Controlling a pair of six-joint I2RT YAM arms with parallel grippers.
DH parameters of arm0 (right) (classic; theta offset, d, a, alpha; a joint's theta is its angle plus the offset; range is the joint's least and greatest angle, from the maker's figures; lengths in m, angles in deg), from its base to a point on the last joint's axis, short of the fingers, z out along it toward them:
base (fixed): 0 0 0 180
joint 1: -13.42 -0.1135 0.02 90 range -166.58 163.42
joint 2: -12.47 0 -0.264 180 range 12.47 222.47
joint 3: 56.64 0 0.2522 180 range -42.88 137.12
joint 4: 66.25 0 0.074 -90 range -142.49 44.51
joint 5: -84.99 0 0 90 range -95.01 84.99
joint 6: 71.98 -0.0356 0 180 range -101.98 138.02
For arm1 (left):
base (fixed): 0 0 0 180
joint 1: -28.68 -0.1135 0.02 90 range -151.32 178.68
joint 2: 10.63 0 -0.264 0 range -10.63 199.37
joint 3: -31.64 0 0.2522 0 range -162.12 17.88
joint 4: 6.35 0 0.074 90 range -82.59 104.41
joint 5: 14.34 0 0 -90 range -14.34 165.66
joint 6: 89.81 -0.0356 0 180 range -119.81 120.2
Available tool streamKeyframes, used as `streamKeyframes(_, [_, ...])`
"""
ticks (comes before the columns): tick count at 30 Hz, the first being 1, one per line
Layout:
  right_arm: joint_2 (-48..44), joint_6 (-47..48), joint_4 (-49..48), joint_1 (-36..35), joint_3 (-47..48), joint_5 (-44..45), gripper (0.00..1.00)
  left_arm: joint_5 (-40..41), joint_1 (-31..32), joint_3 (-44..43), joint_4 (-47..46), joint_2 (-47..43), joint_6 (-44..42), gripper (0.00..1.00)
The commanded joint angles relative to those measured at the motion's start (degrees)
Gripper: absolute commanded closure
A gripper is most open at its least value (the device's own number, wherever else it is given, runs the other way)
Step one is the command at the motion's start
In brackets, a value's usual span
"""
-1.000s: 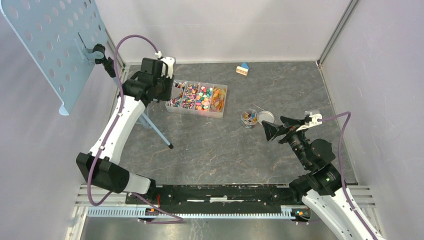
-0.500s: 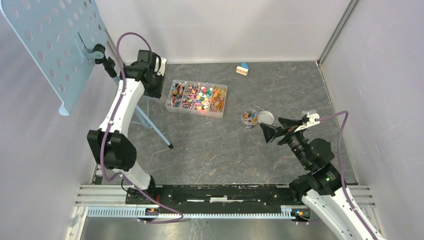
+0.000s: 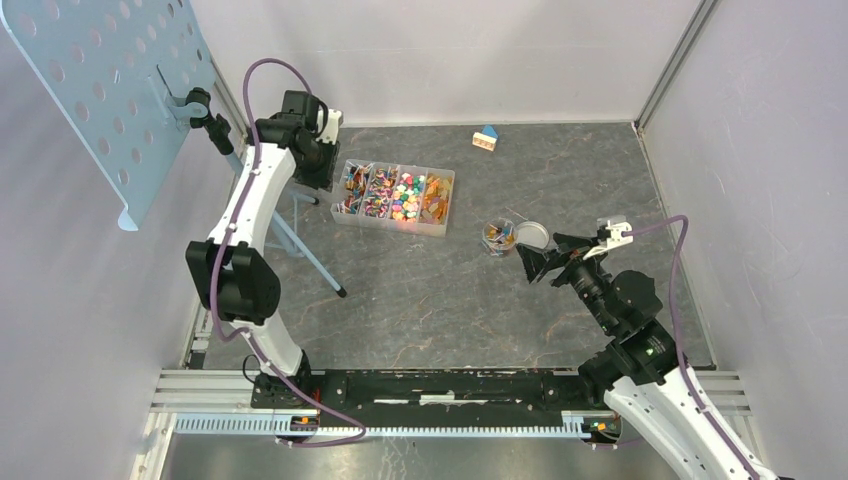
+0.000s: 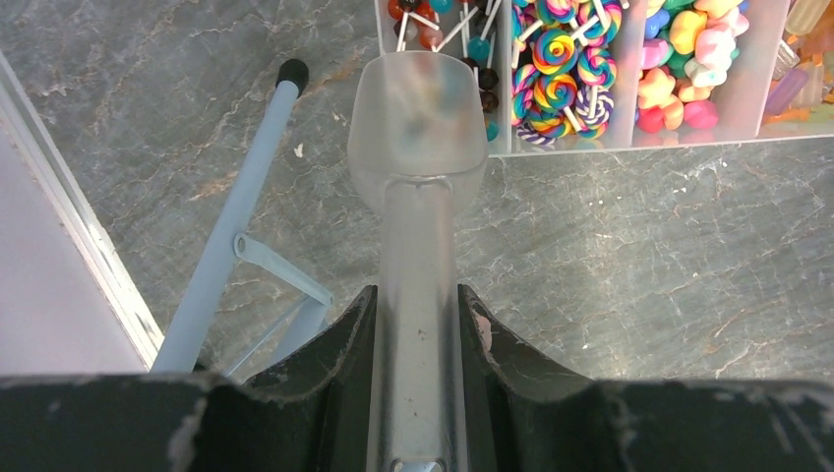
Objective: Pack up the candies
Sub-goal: Scoop the fake candies from the storage box.
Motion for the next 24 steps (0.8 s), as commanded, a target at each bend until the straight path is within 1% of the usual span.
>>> streamKeyframes(1, [0.3,0.9,-3.8,0.2,-0.6,-0.4,0.02,-2.0,0.1,-3.3,1.9,1.6,-2.6,0.98])
streamKeyframes(10, [-0.2,1.1,-3.7,0.2,-0.4,0.3,0.02,-2.0,0.2,-2.5,1.4,4.0,-2.5,0.98])
streamKeyframes(24, [-0.6,1.0,-3.4,0.2,-0.3,1.3,0.02,-4.5,0.8,3.2,-8.0,5.1,-1.0,0.98])
